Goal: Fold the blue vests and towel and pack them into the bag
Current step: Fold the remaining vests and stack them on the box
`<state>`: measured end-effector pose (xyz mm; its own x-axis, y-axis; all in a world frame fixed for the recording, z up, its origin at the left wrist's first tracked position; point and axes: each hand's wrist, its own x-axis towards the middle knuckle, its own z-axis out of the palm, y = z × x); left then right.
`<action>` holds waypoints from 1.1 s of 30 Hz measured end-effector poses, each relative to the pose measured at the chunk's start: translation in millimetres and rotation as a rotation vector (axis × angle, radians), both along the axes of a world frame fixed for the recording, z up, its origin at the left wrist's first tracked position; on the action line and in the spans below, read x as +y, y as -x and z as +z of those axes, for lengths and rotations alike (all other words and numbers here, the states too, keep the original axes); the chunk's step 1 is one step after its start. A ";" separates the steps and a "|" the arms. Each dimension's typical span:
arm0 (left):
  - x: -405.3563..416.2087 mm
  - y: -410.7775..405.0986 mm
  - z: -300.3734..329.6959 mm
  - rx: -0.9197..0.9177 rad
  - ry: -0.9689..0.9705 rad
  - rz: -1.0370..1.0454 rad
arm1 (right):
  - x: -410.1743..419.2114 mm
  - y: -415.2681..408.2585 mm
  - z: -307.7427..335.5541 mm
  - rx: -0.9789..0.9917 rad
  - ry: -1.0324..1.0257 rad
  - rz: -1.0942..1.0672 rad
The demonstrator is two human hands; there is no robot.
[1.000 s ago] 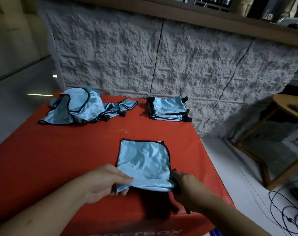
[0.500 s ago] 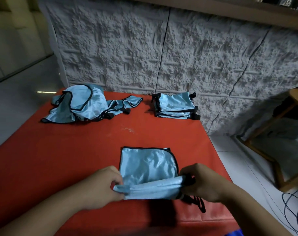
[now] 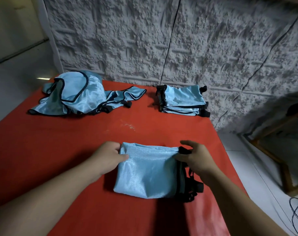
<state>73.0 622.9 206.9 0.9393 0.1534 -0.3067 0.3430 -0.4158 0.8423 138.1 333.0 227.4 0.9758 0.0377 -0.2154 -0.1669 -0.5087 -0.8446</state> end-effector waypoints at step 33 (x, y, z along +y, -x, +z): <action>-54.0 15.7 -46.3 -0.169 -0.907 -0.407 | 6.3 -21.9 -18.5 -0.223 0.568 0.390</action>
